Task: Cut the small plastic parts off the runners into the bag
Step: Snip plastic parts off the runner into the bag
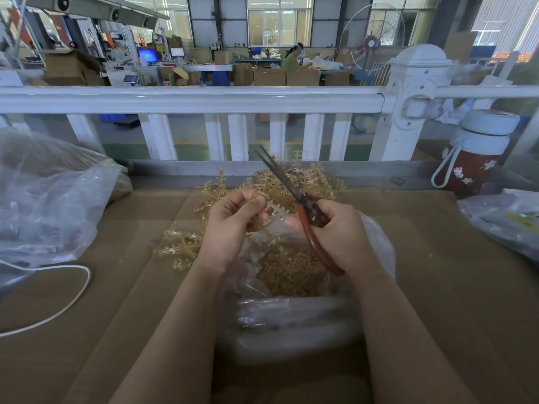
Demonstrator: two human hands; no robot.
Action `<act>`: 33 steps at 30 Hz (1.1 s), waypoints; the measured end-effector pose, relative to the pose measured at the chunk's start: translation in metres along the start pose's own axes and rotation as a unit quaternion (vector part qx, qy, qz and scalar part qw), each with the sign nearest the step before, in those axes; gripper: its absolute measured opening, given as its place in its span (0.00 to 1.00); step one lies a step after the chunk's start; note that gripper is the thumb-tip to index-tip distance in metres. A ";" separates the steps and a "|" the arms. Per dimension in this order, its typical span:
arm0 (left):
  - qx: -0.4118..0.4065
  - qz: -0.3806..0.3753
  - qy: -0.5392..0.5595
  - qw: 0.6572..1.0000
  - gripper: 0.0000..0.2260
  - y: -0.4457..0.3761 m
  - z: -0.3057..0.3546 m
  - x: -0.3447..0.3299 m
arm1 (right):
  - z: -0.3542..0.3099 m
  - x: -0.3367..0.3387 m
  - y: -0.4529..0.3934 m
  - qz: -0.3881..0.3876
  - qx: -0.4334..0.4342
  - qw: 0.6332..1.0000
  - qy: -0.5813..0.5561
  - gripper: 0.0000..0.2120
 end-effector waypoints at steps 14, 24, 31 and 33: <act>0.150 -0.028 0.125 0.980 0.31 0.002 -0.002 -0.005 | -0.003 0.002 -0.003 -0.001 -0.086 0.985 -0.152 0.10; 0.233 -0.109 0.035 0.966 0.26 0.007 -0.008 -0.011 | 0.001 0.002 -0.001 -0.011 -0.092 0.955 -0.281 0.15; 0.222 -0.075 0.089 0.968 0.11 0.008 -0.011 -0.014 | 0.001 -0.005 -0.005 -0.027 -0.078 0.940 -0.331 0.09; 0.219 -0.078 0.109 0.966 0.08 0.008 -0.010 -0.015 | 0.003 -0.004 -0.005 -0.024 -0.073 0.944 -0.320 0.10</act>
Point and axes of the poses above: each hand's wrist, its own y-axis away from the middle knuckle, its own x-axis out of the back of the hand, z = x × y, the point moved 2 cm from there along -y, towards the middle knuckle, and after that the axes turned 6 degrees about z, right-handed, at the moved point
